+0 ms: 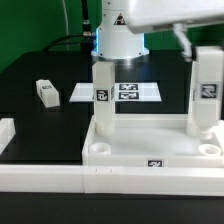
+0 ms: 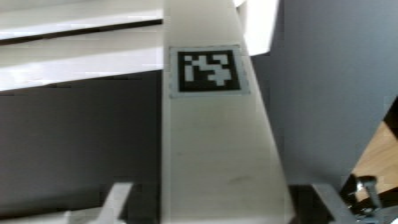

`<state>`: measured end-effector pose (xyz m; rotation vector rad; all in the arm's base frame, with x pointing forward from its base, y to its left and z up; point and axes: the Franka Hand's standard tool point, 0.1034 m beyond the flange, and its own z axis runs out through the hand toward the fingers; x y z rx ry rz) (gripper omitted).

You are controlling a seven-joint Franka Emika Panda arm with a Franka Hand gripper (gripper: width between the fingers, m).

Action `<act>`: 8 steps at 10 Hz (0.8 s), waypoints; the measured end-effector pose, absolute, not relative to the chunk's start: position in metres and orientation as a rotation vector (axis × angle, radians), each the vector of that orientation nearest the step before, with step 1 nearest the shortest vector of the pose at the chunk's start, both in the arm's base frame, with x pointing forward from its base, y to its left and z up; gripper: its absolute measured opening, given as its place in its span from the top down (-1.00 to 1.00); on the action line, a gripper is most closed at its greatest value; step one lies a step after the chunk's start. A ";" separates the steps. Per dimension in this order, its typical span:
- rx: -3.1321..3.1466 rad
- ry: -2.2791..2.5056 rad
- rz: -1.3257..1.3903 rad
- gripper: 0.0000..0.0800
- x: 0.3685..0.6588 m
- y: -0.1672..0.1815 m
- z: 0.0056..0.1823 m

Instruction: Assemble desk

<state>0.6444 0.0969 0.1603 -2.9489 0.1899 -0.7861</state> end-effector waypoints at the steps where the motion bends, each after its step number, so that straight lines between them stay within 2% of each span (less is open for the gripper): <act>1: -2.950 0.200 -0.789 0.27 0.645 0.092 0.161; 4: -2.953 0.197 -0.784 0.27 0.644 0.093 0.158; 6: -2.960 0.159 -0.778 0.27 0.645 0.103 0.152; 8: -2.973 0.150 -0.768 0.27 0.645 0.098 0.145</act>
Offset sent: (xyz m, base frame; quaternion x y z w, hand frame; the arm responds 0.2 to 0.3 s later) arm 0.0000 0.0000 0.0000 0.0000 0.0000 0.0000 1.0000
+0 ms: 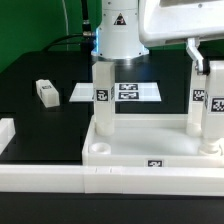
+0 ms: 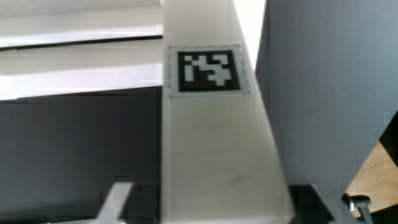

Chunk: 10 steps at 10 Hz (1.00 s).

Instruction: Assemble desk

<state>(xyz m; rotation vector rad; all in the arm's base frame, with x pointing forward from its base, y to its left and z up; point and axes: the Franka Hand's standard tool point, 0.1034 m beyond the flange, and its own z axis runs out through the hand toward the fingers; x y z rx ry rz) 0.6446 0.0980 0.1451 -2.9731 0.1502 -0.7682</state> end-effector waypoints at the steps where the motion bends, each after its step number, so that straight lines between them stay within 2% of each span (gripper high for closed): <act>1: -2.974 0.147 -0.766 0.27 0.644 0.099 0.144; 10: -2.988 0.139 -0.783 0.27 0.639 0.099 0.127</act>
Offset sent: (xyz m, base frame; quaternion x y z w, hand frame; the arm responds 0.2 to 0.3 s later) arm 0.0010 0.0002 -0.0032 0.0019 -0.0015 -0.0044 1.0000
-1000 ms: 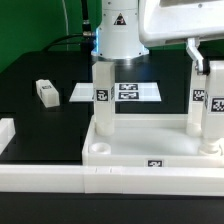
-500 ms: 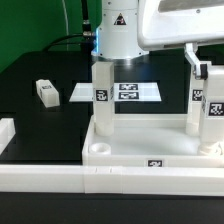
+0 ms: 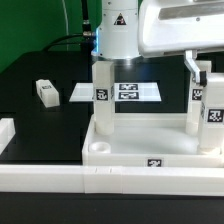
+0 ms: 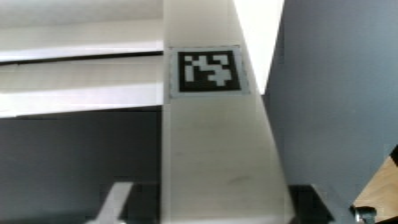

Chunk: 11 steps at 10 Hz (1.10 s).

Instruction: Assemble desk

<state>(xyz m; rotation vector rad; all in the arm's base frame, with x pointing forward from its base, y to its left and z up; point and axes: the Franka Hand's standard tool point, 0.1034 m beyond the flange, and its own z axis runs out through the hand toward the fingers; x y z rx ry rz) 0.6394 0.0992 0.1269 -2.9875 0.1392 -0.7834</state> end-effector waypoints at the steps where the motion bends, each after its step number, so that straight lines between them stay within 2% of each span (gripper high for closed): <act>1: -2.986 0.136 -0.806 0.27 0.640 0.099 0.126; 6: -2.981 0.146 -0.850 0.25 0.640 0.094 0.126; 7: -2.981 0.146 -0.850 -0.24 0.640 0.094 0.126; 8: -2.981 0.146 -0.848 -0.24 0.640 0.094 0.126; 9: -2.979 0.148 -0.850 -0.54 0.641 0.094 0.129; 11: -2.973 0.153 -0.855 -0.60 0.643 0.093 0.135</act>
Offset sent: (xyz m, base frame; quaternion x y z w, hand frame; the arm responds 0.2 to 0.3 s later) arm -0.0096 -0.0025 -0.0107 0.0238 -0.0009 0.0272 0.9993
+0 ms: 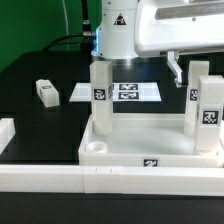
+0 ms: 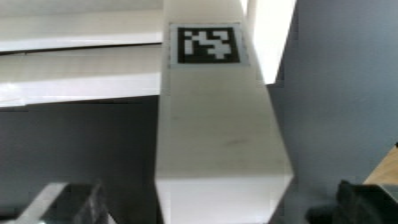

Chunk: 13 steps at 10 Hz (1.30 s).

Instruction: Assemble desk

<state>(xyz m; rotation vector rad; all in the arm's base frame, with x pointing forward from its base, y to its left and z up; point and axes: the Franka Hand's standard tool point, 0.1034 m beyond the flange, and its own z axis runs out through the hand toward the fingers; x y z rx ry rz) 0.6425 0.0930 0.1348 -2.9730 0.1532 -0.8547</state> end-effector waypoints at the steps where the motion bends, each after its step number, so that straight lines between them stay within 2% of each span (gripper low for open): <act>1: -2.968 0.159 -0.841 -0.62 0.643 0.093 0.142; 4: -2.953 0.173 -0.792 -0.62 0.650 0.092 0.166; 8: -2.969 0.179 -0.691 -0.62 0.644 0.094 0.157; 13: -3.008 0.213 -0.075 -0.62 0.640 0.083 0.131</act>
Offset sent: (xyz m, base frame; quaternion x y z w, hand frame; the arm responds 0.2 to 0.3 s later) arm 0.0142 -0.0044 0.0334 0.0035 -0.0400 -0.0143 0.9991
